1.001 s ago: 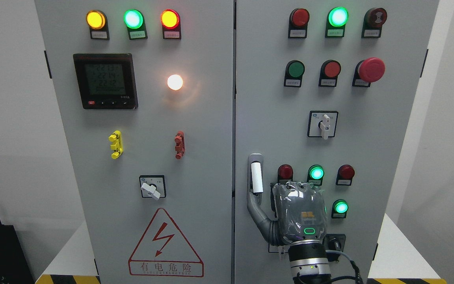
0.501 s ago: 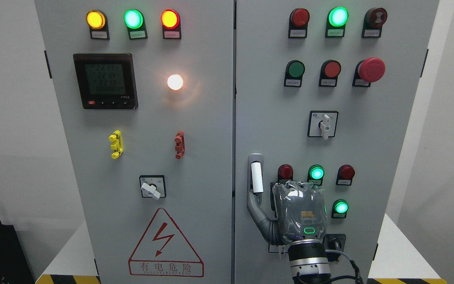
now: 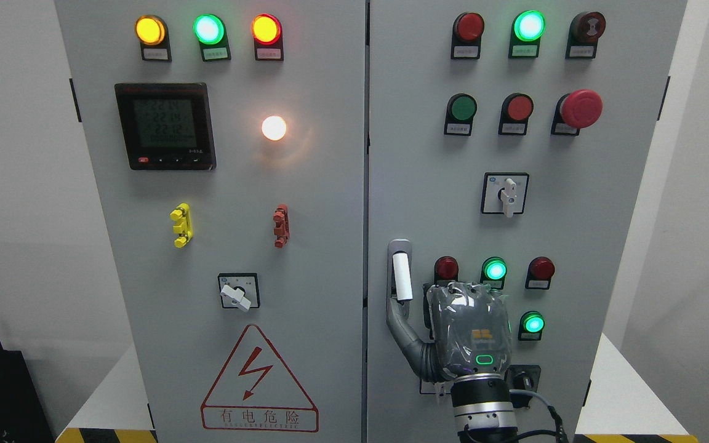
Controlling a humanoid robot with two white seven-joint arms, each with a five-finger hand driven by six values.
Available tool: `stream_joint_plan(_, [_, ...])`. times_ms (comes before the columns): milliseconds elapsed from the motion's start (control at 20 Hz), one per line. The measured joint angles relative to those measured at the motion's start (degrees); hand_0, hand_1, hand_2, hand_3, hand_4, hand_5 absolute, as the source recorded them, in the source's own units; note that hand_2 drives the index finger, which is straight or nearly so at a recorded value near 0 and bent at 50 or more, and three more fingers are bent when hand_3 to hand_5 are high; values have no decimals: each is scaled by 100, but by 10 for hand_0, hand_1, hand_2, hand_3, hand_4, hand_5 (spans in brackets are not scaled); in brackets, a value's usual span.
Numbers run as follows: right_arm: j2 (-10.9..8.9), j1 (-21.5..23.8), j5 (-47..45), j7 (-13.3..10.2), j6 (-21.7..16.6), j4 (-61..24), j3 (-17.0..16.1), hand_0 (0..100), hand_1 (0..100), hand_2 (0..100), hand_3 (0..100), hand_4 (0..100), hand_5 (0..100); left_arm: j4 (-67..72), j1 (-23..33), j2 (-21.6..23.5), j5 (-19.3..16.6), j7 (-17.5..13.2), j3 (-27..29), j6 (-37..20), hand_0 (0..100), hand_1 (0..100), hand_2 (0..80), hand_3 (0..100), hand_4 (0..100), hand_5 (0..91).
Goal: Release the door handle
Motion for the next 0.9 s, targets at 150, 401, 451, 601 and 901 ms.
stream_joint_plan(150, [1, 5, -2, -7, 0, -3, -4, 517, 100, 872, 1000, 994, 1000, 0, 0, 0, 0, 0, 0, 0, 120, 389, 0, 0, 0, 0])
stream_joint_plan(401, [3, 14, -6, -11, 7, -6, -11, 516, 102, 872, 1000, 995, 1000, 0, 0, 0, 0, 0, 0, 0, 120, 389, 0, 0, 0, 0])
stream_joint_plan(451, [4, 15, -7, -12, 10, -7, -11, 516, 103, 872, 1000, 994, 1000, 0, 0, 0, 0, 0, 0, 0, 120, 389, 0, 0, 0, 0])
stream_joint_plan(601, [5, 15, -8, -12, 14, -12, -14, 515, 103, 872, 1000, 995, 1000, 0, 0, 0, 0, 0, 0, 0, 120, 389, 0, 0, 0, 0])
stream_joint_plan(901, [6, 16, -13, -12, 17, -17, -30, 519, 102, 871, 1000, 995, 1000, 0, 0, 0, 0, 0, 0, 0, 120, 389, 0, 0, 0, 0])
